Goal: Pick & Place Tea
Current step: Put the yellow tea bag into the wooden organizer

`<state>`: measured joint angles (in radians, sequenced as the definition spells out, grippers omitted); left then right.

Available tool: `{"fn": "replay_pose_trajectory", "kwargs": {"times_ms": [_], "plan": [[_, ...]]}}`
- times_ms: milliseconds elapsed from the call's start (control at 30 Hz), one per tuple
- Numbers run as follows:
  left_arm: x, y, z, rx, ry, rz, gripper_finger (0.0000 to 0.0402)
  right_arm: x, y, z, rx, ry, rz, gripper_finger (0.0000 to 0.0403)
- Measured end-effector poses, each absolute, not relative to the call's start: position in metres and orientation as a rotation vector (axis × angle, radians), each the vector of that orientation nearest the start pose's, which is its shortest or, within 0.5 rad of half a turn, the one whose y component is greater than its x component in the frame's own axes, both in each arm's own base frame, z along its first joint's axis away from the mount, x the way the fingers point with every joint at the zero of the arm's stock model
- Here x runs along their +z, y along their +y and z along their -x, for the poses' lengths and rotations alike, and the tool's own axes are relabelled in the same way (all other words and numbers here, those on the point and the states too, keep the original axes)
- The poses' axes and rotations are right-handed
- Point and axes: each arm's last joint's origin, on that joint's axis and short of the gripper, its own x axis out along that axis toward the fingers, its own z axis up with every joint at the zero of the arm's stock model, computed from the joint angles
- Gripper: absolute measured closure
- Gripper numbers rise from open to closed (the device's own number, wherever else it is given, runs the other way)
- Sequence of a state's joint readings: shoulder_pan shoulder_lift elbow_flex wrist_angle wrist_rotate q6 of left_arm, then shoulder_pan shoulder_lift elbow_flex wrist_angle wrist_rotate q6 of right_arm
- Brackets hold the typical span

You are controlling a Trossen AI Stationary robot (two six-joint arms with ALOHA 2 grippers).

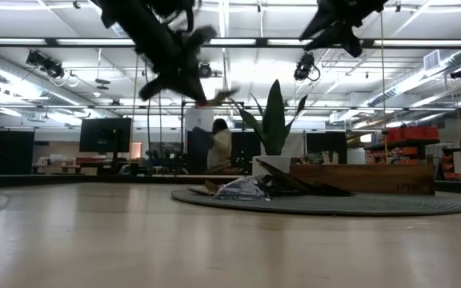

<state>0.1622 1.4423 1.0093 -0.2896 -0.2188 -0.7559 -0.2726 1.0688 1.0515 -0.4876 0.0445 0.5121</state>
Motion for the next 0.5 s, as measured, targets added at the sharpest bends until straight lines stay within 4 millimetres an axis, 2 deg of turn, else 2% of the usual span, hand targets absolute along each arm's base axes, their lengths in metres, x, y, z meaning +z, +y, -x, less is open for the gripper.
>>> {"fn": "replay_pose_trajectory", "kwargs": {"times_ms": [133, 200, 333, 500], "plan": [[0.28, 0.062, -0.296, 0.656, 0.345, 0.674, 0.0398, 0.35, -0.061, -0.227, -0.377, 0.316, -0.627, 0.0267], [0.286, 0.066, -0.295, 0.667, 0.285, 0.676, 0.0398, 0.349, -0.062, -0.236, -0.362, 0.276, -0.639, 0.0255], [0.295, 0.073, -0.296, 0.69, 0.251, 0.661, 0.0398, 0.339, -0.067, -0.26, -0.352, 0.254, -0.638, 0.0227], [0.295, 0.08, -0.294, 0.71, 0.252, 0.644, 0.0399, 0.322, -0.074, -0.289, -0.34, 0.219, -0.724, 0.0193]]}}
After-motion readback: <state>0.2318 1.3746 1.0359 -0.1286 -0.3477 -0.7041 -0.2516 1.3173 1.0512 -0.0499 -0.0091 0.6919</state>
